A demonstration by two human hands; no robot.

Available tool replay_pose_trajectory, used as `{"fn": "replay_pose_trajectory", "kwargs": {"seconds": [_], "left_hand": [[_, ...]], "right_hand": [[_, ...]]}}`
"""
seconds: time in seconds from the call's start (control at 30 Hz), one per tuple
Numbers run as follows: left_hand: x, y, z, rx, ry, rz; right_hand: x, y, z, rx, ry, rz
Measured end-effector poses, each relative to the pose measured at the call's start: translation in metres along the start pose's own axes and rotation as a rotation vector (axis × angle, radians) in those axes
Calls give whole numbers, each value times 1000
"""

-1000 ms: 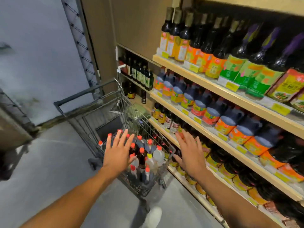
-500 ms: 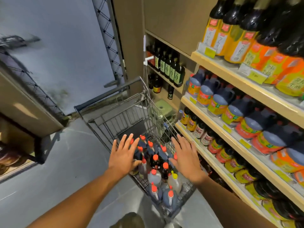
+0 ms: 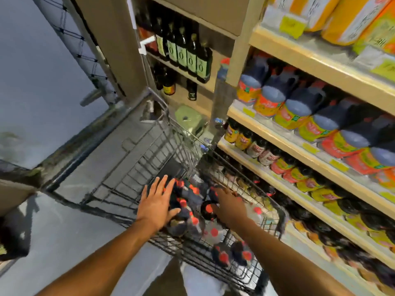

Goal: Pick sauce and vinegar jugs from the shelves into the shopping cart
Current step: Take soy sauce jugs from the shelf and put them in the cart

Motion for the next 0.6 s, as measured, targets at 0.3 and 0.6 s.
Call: {"fn": "replay_pose_trajectory", "kwargs": {"seconds": [0.3, 0.6], "left_hand": [[39, 11, -45, 24, 153, 168], [65, 22, -53, -179, 321, 285]], "right_hand": [[17, 65, -69, 114, 198, -126], [10, 111, -135, 89, 337, -158]]}}
Point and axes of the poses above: each hand's wrist, its own z-axis away from the middle knuckle, its own y-axis out of the palm, x = y × z, the point moved 8 cm from there along -z, towards the middle knuckle, and after that the axes turned 1 degree about z, right-handed, at the moved point
